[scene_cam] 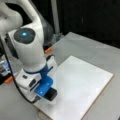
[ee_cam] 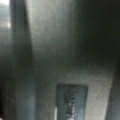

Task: Erasing curve lines

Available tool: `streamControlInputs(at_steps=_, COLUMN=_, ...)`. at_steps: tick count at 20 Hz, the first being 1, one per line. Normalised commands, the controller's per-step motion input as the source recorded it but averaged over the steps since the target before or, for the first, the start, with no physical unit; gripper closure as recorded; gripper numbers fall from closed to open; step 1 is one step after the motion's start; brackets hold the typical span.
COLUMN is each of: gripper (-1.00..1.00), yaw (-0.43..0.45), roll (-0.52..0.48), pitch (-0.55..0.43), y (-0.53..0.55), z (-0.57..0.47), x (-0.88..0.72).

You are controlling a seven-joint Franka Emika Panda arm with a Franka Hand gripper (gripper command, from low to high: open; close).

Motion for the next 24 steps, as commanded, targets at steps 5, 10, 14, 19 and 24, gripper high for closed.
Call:
streamControlInputs(at_steps=5, gripper=1.0, yaw=0.172, roll=0.004, pitch=0.135, y=-0.27, z=0.04, x=0.28)
streamControlInputs(at_steps=10, gripper=1.0, yaw=0.175, roll=0.046, pitch=0.141, y=-0.35, z=0.1, x=0.29)
streamControlInputs(at_steps=14, gripper=1.0, yaw=0.153, roll=0.069, pitch=0.15, y=-0.38, z=0.11, x=0.31)
streamControlInputs(at_steps=19, gripper=1.0, yaw=0.107, roll=0.09, pitch=0.146, y=-0.38, z=0.08, x=0.32)
streamControlInputs(at_steps=24, gripper=1.0, yaw=0.03, roll=0.11, pitch=0.118, y=-0.26, z=0.05, x=0.26)
